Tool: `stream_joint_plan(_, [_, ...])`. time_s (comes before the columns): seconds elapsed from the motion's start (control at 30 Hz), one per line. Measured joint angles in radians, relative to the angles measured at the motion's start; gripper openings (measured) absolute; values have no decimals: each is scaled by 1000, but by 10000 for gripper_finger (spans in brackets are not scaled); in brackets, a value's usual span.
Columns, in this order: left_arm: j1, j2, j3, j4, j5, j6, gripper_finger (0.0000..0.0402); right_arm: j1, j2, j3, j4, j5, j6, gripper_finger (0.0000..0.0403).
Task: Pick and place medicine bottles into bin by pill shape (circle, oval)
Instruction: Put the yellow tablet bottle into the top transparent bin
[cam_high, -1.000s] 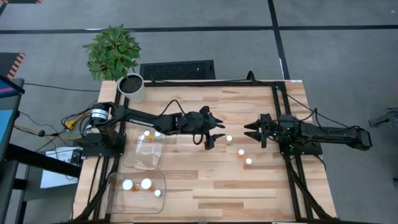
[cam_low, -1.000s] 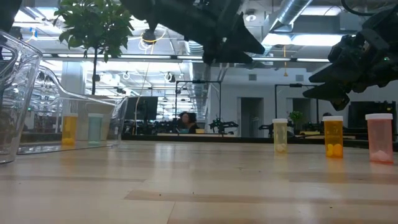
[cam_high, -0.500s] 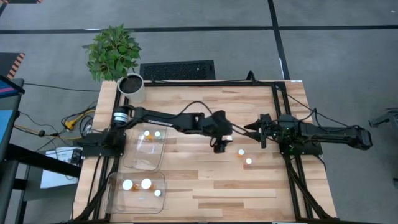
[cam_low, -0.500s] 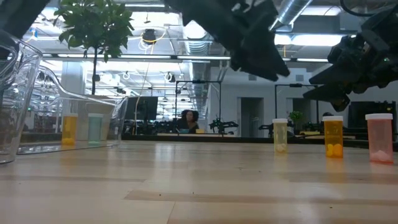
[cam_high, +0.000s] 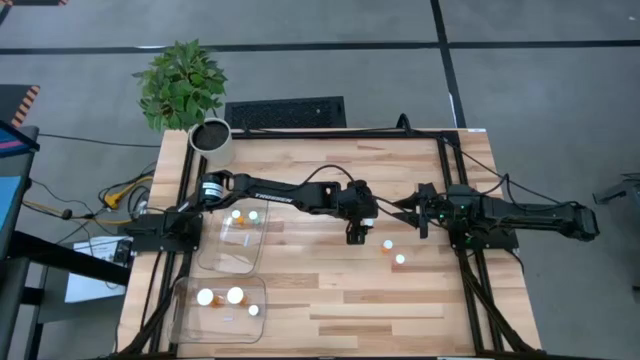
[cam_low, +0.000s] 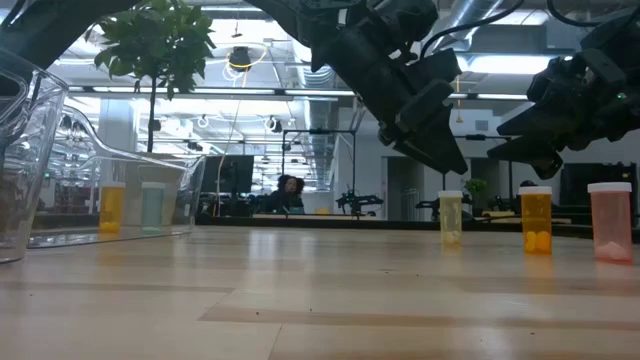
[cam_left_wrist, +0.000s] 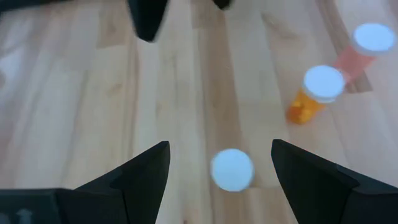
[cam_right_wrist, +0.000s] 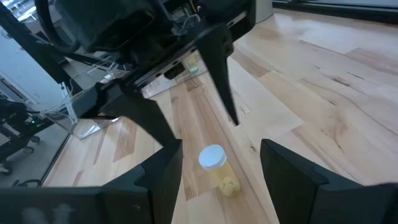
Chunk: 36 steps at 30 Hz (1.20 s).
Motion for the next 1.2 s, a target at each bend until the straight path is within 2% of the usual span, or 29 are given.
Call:
stream_joint_plan(0.07, [8, -1, 0, -2, -13, 0, 274, 0, 0, 0, 0, 0, 0, 225])
stream_joint_plan(0.23, [18, -1, -1, -9, 46, -4, 274, 0, 0, 0, 0, 0, -2, 225])
stream_joint_plan(0.83, [8, 21, 0, 9, 52, 23, 274, 0, 0, 0, 0, 0, -2, 225])
stream_joint_plan(0.9, [6, 30, -2, -32, 49, 23, 274, 0, 0, 0, 0, 0, -2, 225])
stream_joint_plan(1.2, [7, 47, 10, -33, 39, 26, 274, 0, 1, 0, -1, 0, -2, 225])
